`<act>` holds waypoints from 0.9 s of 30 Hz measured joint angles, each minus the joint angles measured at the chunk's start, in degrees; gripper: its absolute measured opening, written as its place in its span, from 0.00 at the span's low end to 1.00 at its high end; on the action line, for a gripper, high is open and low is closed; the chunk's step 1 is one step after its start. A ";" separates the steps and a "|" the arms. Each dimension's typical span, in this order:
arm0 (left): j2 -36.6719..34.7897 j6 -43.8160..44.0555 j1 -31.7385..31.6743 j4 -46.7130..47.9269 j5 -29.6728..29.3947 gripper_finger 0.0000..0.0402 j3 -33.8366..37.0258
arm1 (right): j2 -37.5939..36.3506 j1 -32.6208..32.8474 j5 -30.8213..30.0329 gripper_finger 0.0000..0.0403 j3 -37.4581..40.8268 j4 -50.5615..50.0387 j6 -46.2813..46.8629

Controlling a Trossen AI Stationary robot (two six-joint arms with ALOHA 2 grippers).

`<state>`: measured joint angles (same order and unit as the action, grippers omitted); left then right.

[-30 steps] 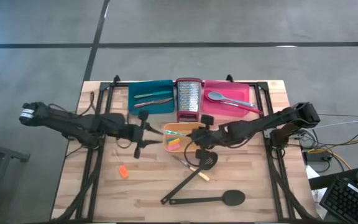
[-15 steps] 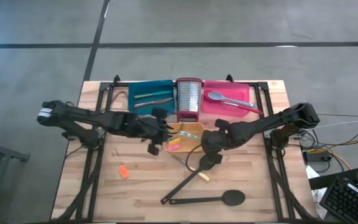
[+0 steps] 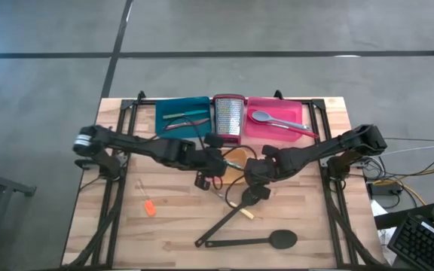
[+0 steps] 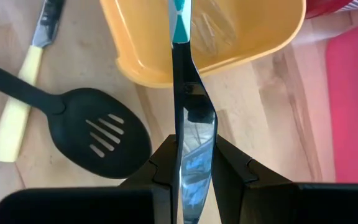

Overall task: Pick & Place Kitchen Items
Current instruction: Put the blue patterned table knife into the blue bin

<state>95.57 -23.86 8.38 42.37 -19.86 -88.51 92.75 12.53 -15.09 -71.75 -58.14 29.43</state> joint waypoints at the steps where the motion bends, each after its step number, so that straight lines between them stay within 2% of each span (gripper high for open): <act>1: 0.30 0.00 -0.02 0.31 -0.06 0.36 -0.68 | 0.00 0.00 0.00 0.13 0.00 0.01 0.00; 10: 3.16 1.51 -0.02 4.18 -0.13 0.36 -1.42 | 0.02 -0.02 0.22 0.13 0.08 -0.01 -0.04; 27: 4.39 0.68 -0.13 3.26 -0.63 0.36 -1.25 | 0.02 -0.02 0.17 0.13 0.07 0.71 -0.09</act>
<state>99.96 -23.17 8.25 45.63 -20.49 -89.76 92.77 12.51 -14.92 -71.68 -57.43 29.34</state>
